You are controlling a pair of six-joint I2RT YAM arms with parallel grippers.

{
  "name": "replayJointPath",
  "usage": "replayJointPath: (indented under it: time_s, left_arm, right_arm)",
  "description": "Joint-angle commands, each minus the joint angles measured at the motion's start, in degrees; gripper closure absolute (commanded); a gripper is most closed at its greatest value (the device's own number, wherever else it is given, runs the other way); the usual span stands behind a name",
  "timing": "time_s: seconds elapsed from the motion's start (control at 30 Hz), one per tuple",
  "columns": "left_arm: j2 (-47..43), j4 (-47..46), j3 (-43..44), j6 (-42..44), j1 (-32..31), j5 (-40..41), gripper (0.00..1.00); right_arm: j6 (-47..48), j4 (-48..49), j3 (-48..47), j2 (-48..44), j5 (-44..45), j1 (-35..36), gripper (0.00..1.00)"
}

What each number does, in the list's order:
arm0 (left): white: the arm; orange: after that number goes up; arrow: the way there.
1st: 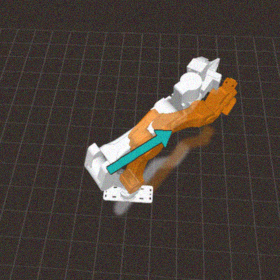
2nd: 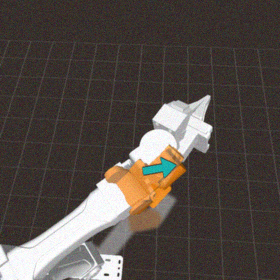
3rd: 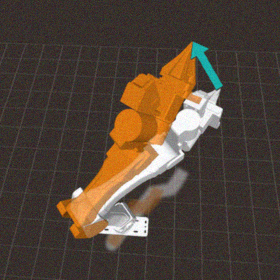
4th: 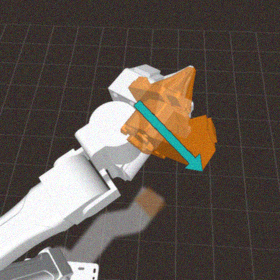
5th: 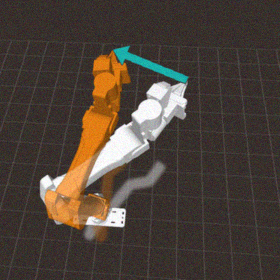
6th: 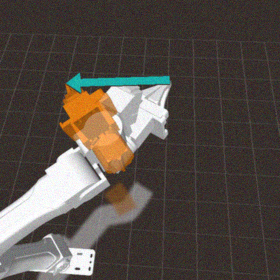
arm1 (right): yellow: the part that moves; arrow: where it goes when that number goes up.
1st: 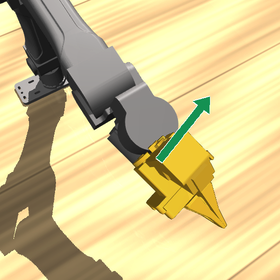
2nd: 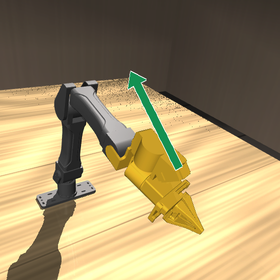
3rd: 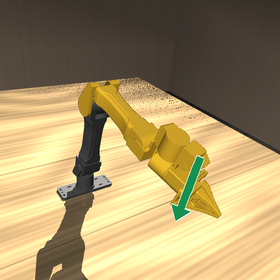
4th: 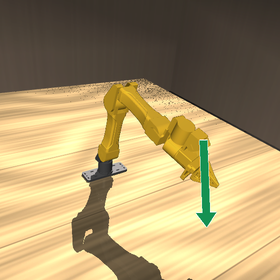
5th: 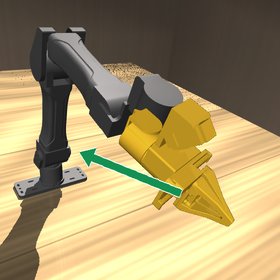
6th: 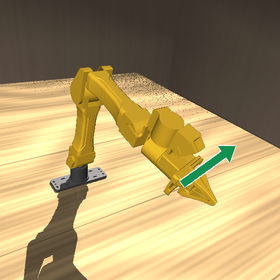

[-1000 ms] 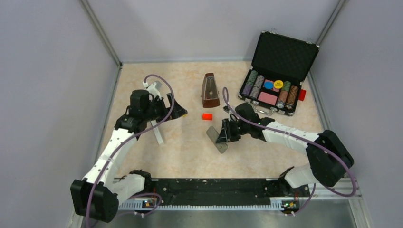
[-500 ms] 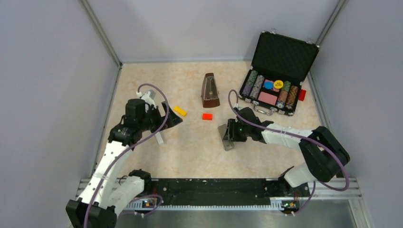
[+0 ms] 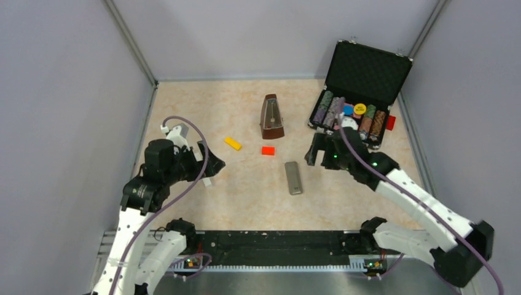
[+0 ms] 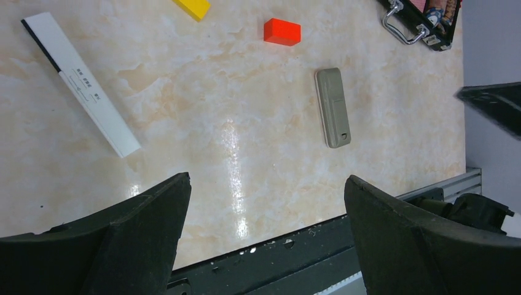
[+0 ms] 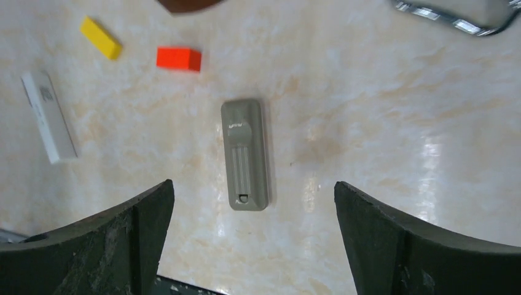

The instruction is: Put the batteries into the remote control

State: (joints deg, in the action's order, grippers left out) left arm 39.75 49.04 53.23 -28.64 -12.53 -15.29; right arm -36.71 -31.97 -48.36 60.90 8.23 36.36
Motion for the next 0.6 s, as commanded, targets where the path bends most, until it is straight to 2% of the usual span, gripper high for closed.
replayJointPath:
  time_s: [0.0, 0.17, 0.3, 0.57]
  left_arm:
    - [-3.7, 2.1, 2.7, 1.6, 0.0, 3.1, 0.01]
    - [-9.7, 4.9, 2.5, 0.3, 0.0, 6.8, 0.01]
    - [-14.3, 7.5, 2.4, -1.6, 0.0, 9.6, 0.01]
    - [-21.2, 10.4, 3.2, -3.9, 0.0, 11.9, 0.01]
  right_arm:
    - [-1.4, -17.8, -7.7, -13.3, 15.3, -0.5, 0.01]
    - [-6.3, -31.5, -14.6, -28.4, 25.1, -0.5, 0.01]
    - [-7.3, -35.4, -15.8, -37.8, 28.6, -0.5, 0.01]
    - [-10.5, -41.2, -14.6, -45.7, 28.8, -0.4, 0.01]
